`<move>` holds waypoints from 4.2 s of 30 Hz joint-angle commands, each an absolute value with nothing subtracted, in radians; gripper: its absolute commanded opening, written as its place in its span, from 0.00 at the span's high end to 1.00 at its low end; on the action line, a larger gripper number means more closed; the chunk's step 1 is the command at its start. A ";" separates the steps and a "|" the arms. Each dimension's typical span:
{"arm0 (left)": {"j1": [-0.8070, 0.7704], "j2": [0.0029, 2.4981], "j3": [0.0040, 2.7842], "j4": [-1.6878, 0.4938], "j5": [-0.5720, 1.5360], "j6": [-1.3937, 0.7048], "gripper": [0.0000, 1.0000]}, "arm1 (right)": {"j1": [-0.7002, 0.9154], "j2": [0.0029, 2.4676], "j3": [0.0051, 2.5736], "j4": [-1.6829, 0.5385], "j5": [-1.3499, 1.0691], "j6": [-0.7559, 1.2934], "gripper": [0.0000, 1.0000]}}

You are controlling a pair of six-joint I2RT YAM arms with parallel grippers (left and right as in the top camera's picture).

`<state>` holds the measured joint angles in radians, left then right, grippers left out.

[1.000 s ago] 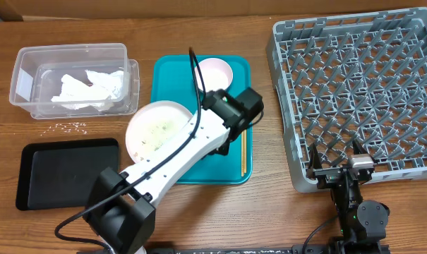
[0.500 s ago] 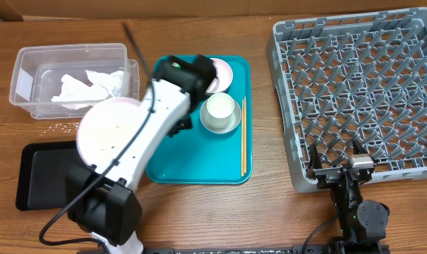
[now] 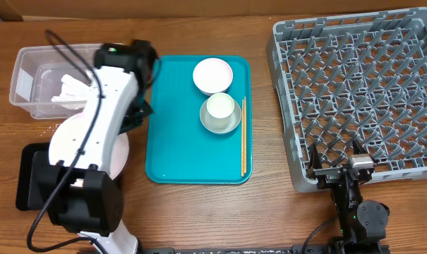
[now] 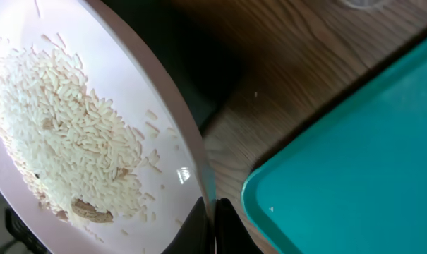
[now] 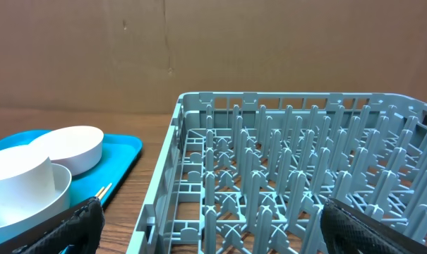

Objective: Sort waste into correct bins and load items into the dishwasher
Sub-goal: 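Lift the rice plate and carry it left over the black tray, then tilt the plate with the left gripper to dump rice onto the black tray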

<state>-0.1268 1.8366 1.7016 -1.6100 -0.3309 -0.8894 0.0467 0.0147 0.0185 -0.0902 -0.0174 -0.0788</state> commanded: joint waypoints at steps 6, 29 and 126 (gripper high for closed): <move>0.053 1.827 1.729 -1.559 -0.212 -0.809 0.96 | 0.050 0.003 0.008 -0.084 -0.004 -0.079 0.00; 0.483 1.827 1.729 -1.464 0.276 -0.410 0.96 | 0.050 0.003 0.008 -0.084 -0.004 -0.079 0.00; 0.895 1.816 1.691 -1.691 0.909 0.097 0.96 | 0.050 0.003 0.008 -0.084 -0.004 -0.079 0.00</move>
<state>0.9398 1.8366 1.7016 -1.6871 0.9234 0.0853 0.0467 0.0147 0.0185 -0.0898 -0.0174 -0.0788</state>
